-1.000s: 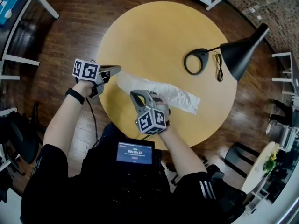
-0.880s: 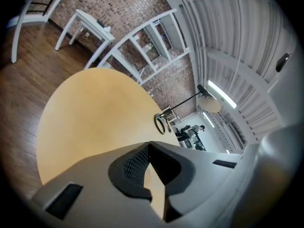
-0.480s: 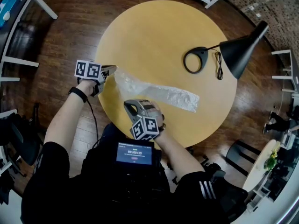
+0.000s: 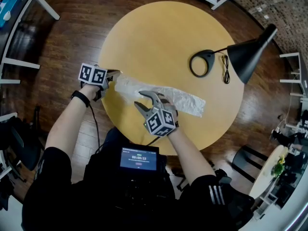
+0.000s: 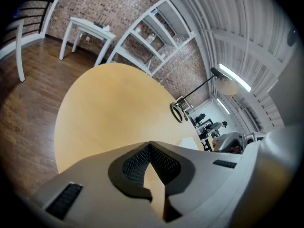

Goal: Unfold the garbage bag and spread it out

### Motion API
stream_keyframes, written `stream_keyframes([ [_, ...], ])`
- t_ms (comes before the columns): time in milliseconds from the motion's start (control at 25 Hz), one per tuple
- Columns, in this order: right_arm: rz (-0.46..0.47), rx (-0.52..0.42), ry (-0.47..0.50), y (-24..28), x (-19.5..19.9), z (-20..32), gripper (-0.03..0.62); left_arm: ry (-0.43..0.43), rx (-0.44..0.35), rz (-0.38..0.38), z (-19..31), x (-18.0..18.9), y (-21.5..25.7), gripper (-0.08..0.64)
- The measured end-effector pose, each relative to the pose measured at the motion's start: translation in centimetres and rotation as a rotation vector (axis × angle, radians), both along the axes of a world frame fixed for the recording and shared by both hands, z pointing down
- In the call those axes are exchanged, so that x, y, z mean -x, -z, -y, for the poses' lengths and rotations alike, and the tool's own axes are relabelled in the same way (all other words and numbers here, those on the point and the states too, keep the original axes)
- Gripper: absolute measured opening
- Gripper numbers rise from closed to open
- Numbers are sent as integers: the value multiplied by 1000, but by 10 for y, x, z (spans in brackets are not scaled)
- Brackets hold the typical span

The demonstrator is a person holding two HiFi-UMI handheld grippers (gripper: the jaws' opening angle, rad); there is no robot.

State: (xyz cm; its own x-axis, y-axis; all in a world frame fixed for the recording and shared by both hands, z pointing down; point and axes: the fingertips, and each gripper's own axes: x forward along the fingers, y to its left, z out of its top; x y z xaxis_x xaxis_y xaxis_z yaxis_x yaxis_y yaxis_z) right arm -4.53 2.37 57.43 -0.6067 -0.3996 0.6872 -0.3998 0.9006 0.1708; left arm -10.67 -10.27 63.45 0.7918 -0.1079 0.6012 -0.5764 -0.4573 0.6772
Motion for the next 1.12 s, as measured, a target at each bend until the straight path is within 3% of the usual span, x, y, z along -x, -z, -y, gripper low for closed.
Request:
stream_keyframes([
  [240, -173, 89, 100, -45, -27, 18, 213, -58, -38, 39, -3, 0, -3, 2],
  [520, -265, 183, 176, -87, -26, 28, 211, -103, -71, 57, -7, -3, -4, 3],
  [560, -289, 173, 194, -91, -26, 28, 196, -105, -72, 59, -8, -3, -4, 3],
  [640, -325, 135, 214, -95, -26, 31, 106, -106, -71, 68, -7, -3, -6, 3],
  [800, -355, 89, 206, -97, -25, 35, 31, -120, -74, 127, -6, 6, -14, 3],
  [960, -348, 77, 196, -95, -23, 33, 20, -187, -189, 243, 3, 18, -11, 88],
  [1120, -333, 56, 200, -88, -17, 31, 20, -359, -374, 351, 24, 7, 18, 89],
])
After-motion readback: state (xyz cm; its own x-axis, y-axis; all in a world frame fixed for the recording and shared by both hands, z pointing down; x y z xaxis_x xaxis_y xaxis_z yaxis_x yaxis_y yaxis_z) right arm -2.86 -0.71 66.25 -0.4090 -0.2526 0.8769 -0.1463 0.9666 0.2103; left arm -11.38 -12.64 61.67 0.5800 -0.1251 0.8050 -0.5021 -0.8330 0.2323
